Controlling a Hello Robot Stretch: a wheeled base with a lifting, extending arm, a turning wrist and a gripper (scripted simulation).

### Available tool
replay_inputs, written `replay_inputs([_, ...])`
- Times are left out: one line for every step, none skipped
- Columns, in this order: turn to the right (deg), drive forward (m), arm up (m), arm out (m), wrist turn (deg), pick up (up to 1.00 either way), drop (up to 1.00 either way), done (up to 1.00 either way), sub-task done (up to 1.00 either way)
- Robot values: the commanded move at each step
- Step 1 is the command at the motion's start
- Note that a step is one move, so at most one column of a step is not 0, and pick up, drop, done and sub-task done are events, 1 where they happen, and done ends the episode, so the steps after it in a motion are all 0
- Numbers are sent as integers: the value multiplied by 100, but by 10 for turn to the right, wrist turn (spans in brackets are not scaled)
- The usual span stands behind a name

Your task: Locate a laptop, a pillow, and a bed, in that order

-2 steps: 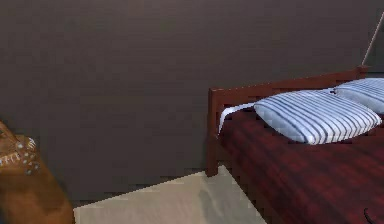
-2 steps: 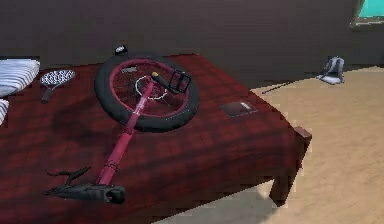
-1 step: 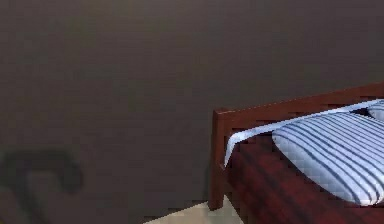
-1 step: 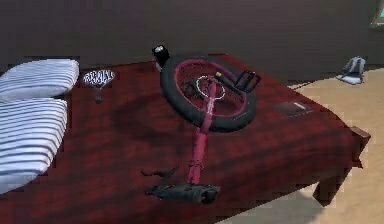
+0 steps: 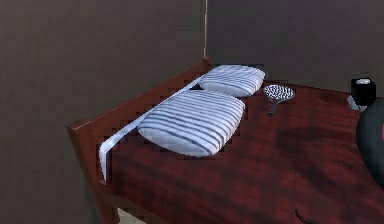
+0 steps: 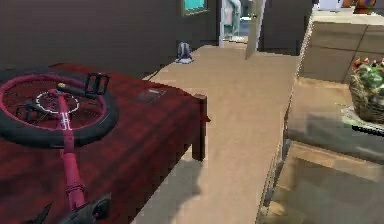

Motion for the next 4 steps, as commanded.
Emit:
replay_inputs([0, 0, 0, 0, 0, 0, 0, 0, 100])
replay_inputs([-450, 0, 0, 0, 0, 0, 0, 0, 0])
replay_inputs([-150, 0, 0, 0, 0, 0, 0, 0, 0])
replay_inputs([0, 15, 0, 0, 0, 0, 0, 0, 0])
